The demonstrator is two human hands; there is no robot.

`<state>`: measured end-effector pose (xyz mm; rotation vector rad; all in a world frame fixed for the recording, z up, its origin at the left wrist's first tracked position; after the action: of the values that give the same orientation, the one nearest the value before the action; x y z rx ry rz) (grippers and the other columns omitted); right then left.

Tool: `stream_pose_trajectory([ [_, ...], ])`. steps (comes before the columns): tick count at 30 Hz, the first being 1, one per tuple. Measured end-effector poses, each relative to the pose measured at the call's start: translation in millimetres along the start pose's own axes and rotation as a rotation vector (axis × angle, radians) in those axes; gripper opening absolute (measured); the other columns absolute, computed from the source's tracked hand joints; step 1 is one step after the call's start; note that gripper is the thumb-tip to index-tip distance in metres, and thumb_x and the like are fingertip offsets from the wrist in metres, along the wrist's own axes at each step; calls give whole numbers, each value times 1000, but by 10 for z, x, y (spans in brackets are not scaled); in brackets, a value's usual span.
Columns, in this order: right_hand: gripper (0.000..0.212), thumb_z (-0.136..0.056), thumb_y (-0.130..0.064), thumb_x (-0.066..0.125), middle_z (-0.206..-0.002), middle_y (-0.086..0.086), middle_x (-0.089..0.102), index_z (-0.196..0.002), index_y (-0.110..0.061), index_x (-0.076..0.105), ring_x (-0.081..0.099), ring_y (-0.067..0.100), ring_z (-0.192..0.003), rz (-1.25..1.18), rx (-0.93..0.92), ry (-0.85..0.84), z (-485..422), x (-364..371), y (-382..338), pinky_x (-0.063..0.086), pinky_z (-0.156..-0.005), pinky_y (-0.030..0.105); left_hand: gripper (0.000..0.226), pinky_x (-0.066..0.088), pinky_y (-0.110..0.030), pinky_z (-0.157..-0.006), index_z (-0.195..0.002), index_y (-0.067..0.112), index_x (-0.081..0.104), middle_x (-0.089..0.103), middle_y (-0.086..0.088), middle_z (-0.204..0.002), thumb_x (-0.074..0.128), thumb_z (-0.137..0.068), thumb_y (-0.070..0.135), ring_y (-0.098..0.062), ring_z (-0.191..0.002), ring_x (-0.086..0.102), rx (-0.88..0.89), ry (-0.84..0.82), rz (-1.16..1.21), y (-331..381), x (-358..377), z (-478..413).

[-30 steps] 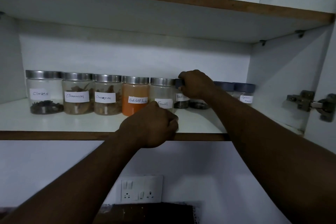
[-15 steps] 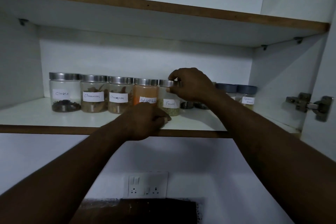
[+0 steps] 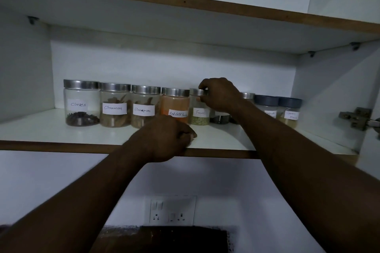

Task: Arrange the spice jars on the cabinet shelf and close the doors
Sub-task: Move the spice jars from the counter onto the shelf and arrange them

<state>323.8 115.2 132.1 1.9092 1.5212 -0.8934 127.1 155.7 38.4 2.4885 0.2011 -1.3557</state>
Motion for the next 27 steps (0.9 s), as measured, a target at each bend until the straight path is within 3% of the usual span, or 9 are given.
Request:
stream_pose_trajectory([
  [4, 39, -91, -31, 74, -123, 7, 70, -126, -16, 66, 62, 29, -114, -8, 7, 10, -105, 125, -8, 53, -95, 47, 34, 54, -25, -84, -121, 37, 72, 72, 18, -116, 48, -98, 45, 2, -96, 61, -3, -3, 26, -9, 0, 1],
  [8, 37, -90, -26, 72, -121, 8, 70, -126, -17, 66, 62, 29, -111, 3, 19, 28, -177, 224, -4, 53, -91, 42, 31, 56, -29, -87, -121, 36, 73, 72, 18, -117, 51, -99, 42, 1, -97, 62, 3, 1, 33, 23, -10, 13],
  [11, 36, -89, -22, 71, -119, 8, 70, -124, -18, 66, 63, 29, -109, 3, 32, 20, -225, 259, 5, 54, -90, 43, 30, 56, -27, -83, -120, 34, 74, 71, 23, -100, 52, -99, 38, 2, -91, 62, 4, 7, 44, 35, -17, 25],
  [13, 35, -87, -20, 72, -116, 8, 70, -121, -18, 66, 63, 29, -106, 5, 36, 20, -254, 268, 15, 54, -88, 41, 29, 54, -24, -81, -120, 34, 74, 60, 34, -82, 53, -100, 36, 3, -87, 62, -6, 5, 46, 32, -16, 22],
  [15, 36, -87, -19, 72, -116, 7, 70, -122, -18, 66, 63, 28, -107, 6, 39, 14, -273, 271, 20, 54, -87, 40, 29, 52, -22, -80, -120, 35, 73, 54, 37, -78, 53, -99, 36, 4, -87, 61, -7, 10, 40, 33, -20, 14],
  [19, 59, -88, -22, 73, -147, 7, 57, -145, -17, 54, 54, 28, -132, -22, 28, -28, -243, 242, 13, 45, -106, 41, 29, 50, -21, -80, -120, 34, 74, 62, 27, -94, 54, -99, 37, 2, -90, 60, -14, 7, 43, 48, -37, 16],
  [22, 64, -91, -21, 70, -157, 6, 47, -151, -17, 48, 46, 26, -141, -103, -16, 88, -162, 74, -63, 38, -114, 38, 27, 53, -25, -81, -115, 32, 76, 72, 18, -103, 56, -98, 39, -1, -91, 62, -32, 21, 42, 65, -48, 44],
  [25, 40, -98, -30, 64, -142, 1, 62, -137, -20, 62, 57, 20, -128, -222, -80, 209, -58, -122, -256, 43, -107, 34, 25, 55, -29, -78, -101, 32, 78, 73, 15, -92, 56, -98, 45, -2, -84, 63, -54, 31, 28, 47, -91, 99],
  [27, 29, -101, -37, 60, -124, -3, 72, -125, -23, 70, 65, 14, -111, -351, -125, 159, 13, -197, -431, 51, -97, 34, 28, 48, -25, -67, -81, 37, 72, 68, 18, -76, 54, -99, 50, 0, -75, 62, -54, 18, -14, -19, -145, 162],
])
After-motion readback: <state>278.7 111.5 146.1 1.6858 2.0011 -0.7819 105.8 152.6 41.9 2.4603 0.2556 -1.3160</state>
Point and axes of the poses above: each hand's wrist, its own z-axis away from the middle knuckle, its own x-axis out of the palm, y = z × x, the point moved 3 cm from there along -z, towards the middle knuckle
